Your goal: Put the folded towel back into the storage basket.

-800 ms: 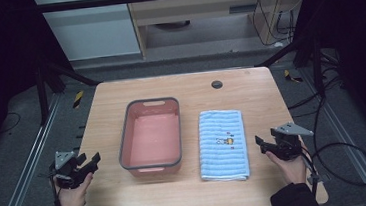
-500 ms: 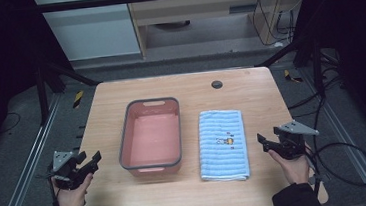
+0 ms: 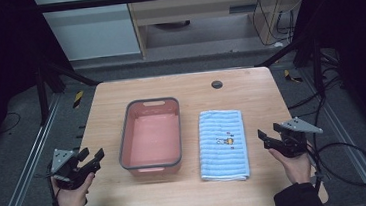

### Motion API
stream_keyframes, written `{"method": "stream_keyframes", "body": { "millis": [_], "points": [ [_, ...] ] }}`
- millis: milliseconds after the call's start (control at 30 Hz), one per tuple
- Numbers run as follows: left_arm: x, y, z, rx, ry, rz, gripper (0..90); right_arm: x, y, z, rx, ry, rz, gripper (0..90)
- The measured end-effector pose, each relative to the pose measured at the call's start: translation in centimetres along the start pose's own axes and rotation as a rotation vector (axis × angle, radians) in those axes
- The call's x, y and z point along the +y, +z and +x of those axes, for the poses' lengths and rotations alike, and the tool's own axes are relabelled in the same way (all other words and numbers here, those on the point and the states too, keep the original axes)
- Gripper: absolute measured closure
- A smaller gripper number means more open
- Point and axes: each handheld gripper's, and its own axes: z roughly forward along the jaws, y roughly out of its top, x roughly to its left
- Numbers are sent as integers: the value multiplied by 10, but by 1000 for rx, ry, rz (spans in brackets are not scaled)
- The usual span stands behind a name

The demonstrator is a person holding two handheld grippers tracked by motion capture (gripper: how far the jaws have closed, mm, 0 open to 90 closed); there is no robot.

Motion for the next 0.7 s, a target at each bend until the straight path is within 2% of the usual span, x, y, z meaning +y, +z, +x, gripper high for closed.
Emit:
{"method": "stream_keyframes", "body": {
  "millis": [200,233,600,700],
  "points": [
    [11,5,-15,-36,28,-12,408,7,2,3,-7,-1,-7,396],
    [15,8,-23,-44,51,-17,406,9,2,4,-8,-10,-14,402],
    [22,10,-47,-87,88,-26,413,26,-2,7,1,-19,-50,427],
    [24,11,-55,-103,103,-24,415,34,-5,5,14,-3,-72,428]
  ]
}}
